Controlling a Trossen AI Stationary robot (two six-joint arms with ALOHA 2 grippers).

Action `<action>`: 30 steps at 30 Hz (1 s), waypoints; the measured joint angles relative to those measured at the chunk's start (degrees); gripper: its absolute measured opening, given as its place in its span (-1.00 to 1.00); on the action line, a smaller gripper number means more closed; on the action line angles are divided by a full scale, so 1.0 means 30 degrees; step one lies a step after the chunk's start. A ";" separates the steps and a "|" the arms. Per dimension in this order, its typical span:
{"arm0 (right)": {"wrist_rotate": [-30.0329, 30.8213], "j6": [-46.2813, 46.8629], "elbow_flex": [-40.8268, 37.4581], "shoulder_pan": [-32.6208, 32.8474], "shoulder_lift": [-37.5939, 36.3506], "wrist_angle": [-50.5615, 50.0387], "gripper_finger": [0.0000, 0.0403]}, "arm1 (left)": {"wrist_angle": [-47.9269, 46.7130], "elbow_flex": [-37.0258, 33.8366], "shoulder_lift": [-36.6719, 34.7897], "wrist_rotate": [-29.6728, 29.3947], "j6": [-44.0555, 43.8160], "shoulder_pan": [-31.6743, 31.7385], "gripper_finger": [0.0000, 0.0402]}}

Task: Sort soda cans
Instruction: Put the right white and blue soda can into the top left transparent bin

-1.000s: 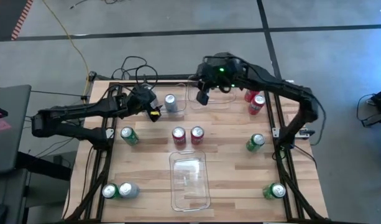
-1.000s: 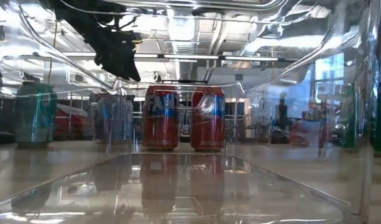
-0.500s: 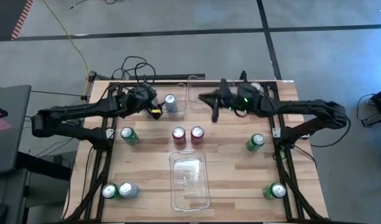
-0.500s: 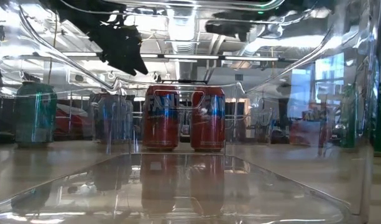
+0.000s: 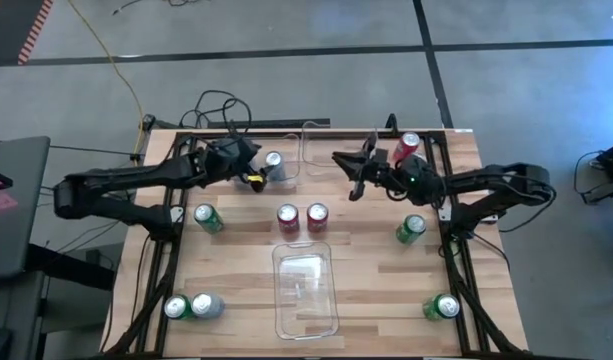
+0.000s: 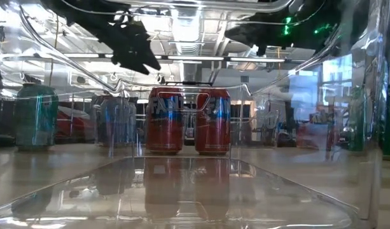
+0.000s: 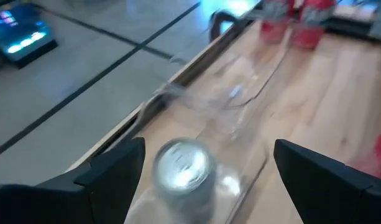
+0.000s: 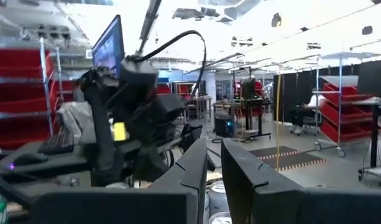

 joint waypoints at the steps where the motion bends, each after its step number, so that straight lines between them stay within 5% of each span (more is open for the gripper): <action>1: -0.0090 0.0240 0.0006 -0.0146 -0.0051 -0.0063 -0.68 | 0.0385 0.0017 0.0260 0.0181 0.0008 0.0005 0.74; 16: -0.1635 -0.0200 0.0009 -0.0831 -0.2843 -0.3104 -0.68 | 0.1931 0.0010 0.4065 0.0221 0.0227 0.2322 0.74; 25: -0.1873 0.0230 0.0009 -0.2023 -0.3471 -0.3980 -0.68 | 0.3014 0.0036 0.5599 0.4365 0.0061 0.3780 0.76; 30: -0.1888 0.0876 0.0009 -0.2310 -0.3249 -0.4187 -0.68 | 0.2898 0.0115 0.6592 0.4759 0.0085 0.4163 0.84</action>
